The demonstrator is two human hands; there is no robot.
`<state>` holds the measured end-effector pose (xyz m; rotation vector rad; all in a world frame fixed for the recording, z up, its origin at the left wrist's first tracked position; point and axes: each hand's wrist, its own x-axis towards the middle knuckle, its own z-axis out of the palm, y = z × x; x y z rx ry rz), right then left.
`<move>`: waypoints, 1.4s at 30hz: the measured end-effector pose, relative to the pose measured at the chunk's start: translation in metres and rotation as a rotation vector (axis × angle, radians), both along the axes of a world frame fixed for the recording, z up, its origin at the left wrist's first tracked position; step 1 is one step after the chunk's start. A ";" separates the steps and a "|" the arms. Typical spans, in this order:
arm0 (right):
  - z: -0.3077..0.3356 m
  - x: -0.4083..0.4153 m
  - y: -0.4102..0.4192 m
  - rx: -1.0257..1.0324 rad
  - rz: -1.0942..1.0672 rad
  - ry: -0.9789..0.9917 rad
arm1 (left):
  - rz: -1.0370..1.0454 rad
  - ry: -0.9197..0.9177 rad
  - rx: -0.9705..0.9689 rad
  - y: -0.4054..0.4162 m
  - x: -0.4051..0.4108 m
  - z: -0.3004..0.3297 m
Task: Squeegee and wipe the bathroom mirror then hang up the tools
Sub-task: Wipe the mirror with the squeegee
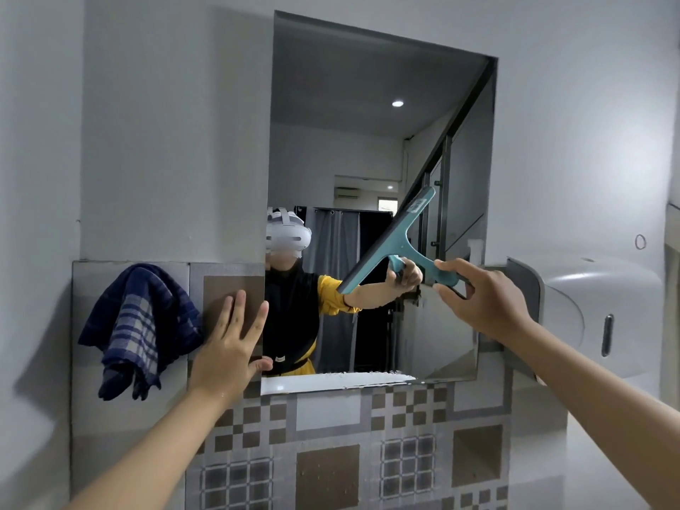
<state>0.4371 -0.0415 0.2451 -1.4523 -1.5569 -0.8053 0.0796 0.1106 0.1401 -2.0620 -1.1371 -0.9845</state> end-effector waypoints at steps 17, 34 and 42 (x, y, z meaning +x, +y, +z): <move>-0.065 0.024 -0.005 -0.004 0.126 0.429 | 0.003 0.003 -0.001 -0.006 0.002 0.003; -0.055 -0.076 -0.006 -0.063 0.254 1.129 | 0.007 0.006 0.016 0.000 0.003 0.001; -0.045 -0.139 0.013 0.029 0.367 1.425 | -0.002 -0.034 -0.031 0.002 0.017 0.007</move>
